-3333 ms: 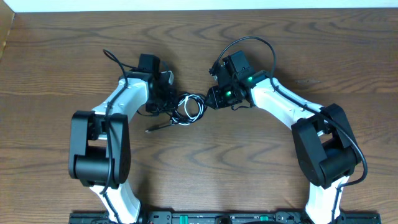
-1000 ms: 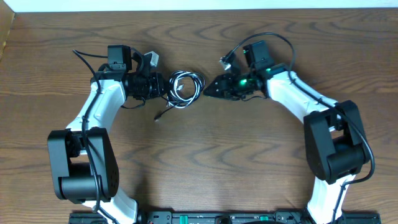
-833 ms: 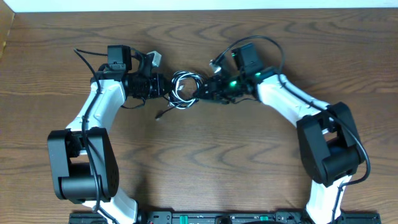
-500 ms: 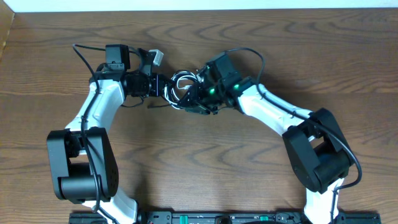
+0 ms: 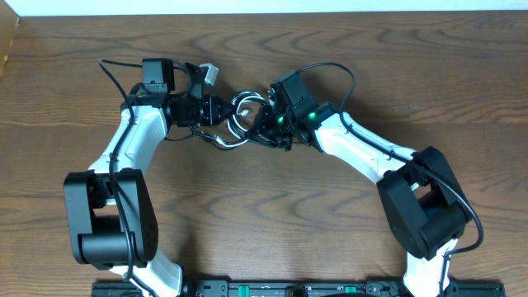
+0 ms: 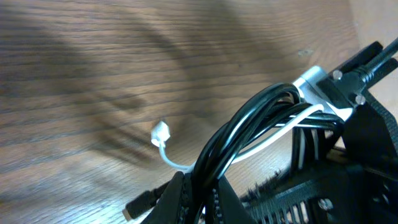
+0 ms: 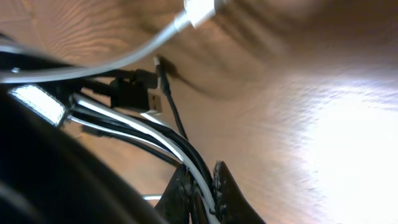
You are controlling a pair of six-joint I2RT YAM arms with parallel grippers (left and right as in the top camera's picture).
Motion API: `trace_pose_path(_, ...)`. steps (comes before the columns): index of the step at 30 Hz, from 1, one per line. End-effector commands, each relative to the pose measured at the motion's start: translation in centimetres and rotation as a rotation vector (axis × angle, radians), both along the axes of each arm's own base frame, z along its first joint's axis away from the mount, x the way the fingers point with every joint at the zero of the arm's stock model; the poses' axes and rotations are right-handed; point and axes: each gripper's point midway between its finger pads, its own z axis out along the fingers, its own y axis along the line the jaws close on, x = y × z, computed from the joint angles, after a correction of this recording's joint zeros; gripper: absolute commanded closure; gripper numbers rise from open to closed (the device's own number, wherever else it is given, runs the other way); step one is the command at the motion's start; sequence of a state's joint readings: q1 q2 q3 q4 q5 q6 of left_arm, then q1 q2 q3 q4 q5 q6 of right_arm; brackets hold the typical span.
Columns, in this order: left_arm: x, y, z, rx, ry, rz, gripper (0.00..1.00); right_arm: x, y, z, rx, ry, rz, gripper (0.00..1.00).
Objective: Untangle cables
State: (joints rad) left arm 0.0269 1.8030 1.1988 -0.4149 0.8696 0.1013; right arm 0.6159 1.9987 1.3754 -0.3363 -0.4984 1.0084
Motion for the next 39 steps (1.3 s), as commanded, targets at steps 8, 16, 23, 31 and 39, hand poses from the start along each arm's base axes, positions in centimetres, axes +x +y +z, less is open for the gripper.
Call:
trace_pose_path(8, -0.7, -1.3, 1.8, -0.102, -0.014, -0.049, 0.92, 4.9, -7.6, -2.4, -0.528, -0.416, 0.089, 0.99)
trace_pose_path(16, -0.6, -1.3, 1.8, -0.104, -0.011, -0.046, 0.92, 5.1, -5.7, -1.5, -0.445, -0.493, 0.195, 0.87)
trace_pose_path(23, -0.6, -1.2, 1.7, -0.097, -0.011, -0.043, 0.93, 4.4, -4.5, -1.2, -0.375, -0.505, 0.278, 0.98)
trace_pose_path(31, 0.5, 1.3, -0.6, 0.049, 0.071, 0.126, 0.92, 4.0, -4.7, -1.0, -0.292, -0.482, 0.338, 0.8)
trace_pose_path(39, 0.8, 2.2, -1.3, 0.087, 0.112, 0.199, 0.83, 4.1, -5.8, -0.2, -0.159, -0.436, 0.362, 0.61)
